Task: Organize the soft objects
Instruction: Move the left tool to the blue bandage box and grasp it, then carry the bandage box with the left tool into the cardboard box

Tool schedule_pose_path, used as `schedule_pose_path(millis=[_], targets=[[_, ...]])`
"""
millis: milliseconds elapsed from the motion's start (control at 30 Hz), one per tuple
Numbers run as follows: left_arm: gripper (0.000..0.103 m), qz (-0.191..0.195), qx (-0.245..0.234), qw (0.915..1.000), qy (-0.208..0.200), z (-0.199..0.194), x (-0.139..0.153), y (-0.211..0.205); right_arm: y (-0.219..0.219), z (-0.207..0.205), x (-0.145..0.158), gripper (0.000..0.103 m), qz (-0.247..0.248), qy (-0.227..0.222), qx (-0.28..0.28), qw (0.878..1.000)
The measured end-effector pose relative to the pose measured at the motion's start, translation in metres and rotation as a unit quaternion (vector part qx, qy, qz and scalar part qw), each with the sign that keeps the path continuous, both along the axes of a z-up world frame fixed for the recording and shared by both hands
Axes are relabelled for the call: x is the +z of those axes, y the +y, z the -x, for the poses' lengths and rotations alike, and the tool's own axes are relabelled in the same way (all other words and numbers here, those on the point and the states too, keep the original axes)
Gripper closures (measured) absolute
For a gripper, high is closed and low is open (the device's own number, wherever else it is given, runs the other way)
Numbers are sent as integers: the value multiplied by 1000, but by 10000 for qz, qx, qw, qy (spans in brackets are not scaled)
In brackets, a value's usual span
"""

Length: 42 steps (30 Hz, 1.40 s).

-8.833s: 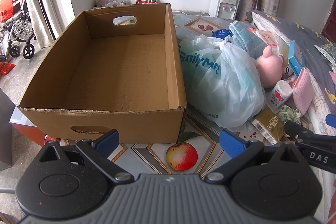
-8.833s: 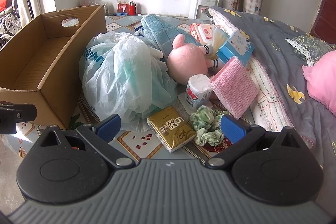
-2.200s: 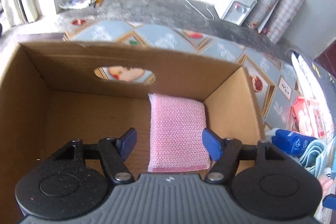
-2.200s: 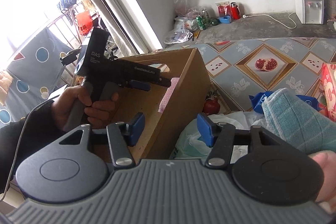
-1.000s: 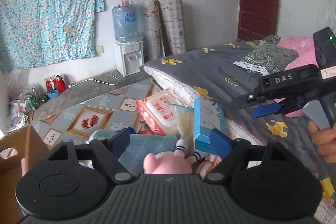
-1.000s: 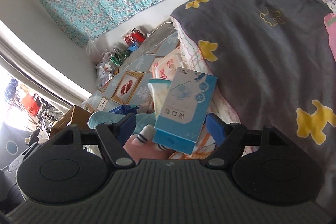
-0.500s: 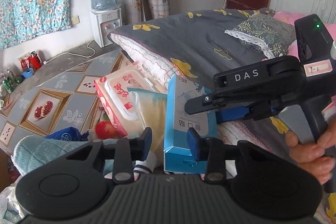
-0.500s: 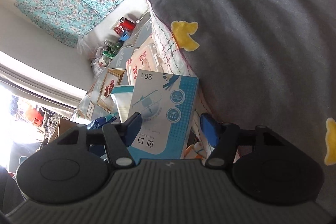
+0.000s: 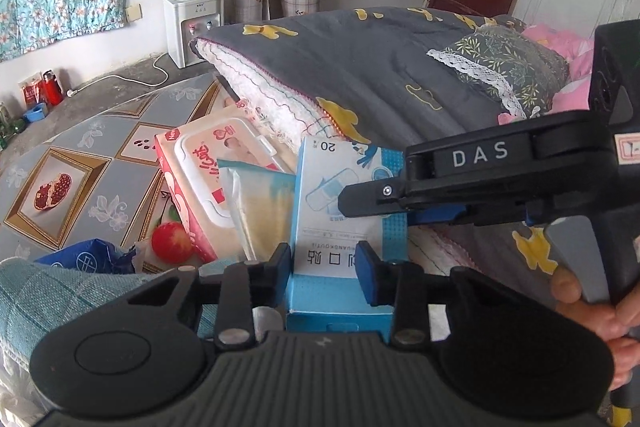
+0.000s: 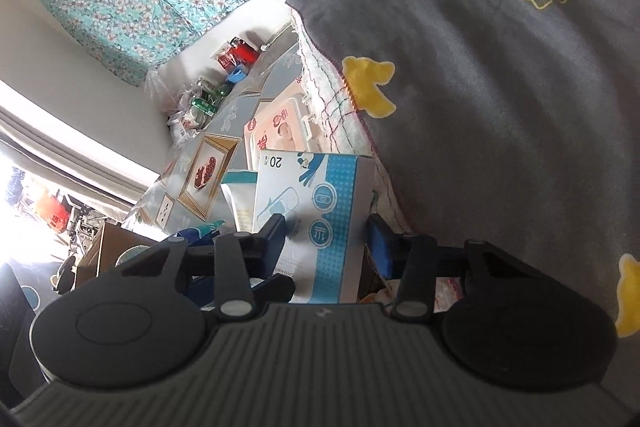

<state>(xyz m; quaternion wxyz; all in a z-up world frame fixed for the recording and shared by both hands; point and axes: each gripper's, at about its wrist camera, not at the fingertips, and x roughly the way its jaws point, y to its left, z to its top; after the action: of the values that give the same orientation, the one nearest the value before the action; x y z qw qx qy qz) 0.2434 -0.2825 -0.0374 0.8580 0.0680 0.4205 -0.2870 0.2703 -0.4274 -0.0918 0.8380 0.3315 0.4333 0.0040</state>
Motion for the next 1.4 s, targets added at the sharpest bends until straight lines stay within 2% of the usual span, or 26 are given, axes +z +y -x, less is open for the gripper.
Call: schedule_pose_path(millis=[67,133,200,300,367,467,600,800,1167,1400], targets=[[63,59,-14,10000,61,0,0,3,-1,-1,3,67,-9,-46,-22,10000],[54,119,-13,9999,96,0,1,4,2,-3,5,70,-9,-103,-16,9999],[42,115,-73,9998,113,2,2,3,4,-3,5,71,8,-139,-19,9999],[31,57,-230,9997,78,6,2,-3,9,-5,8,72,42,-162,7,9999],[28,-93,-280,9996,32,8,0,-9,13,-8,9,73,29,-180,20,9998],[29,-290,-266,9992,-37,8,-5,-15,14,-8,9,74,13,-207,31,9998],[30,-223,-163,9996,-14,8,-5,-14,15,-7,10,74,35,-257,37,9997],[30,-166,-145,9995,-223,19,8,-9,7,18,24,74,104,-464,121,9988],[30,135,-20,9972,-737,59,61,19,32,56,92,74,417,-958,372,9938],[30,243,340,9930,-1102,85,100,63,82,75,144,73,575,-1331,783,9863]])
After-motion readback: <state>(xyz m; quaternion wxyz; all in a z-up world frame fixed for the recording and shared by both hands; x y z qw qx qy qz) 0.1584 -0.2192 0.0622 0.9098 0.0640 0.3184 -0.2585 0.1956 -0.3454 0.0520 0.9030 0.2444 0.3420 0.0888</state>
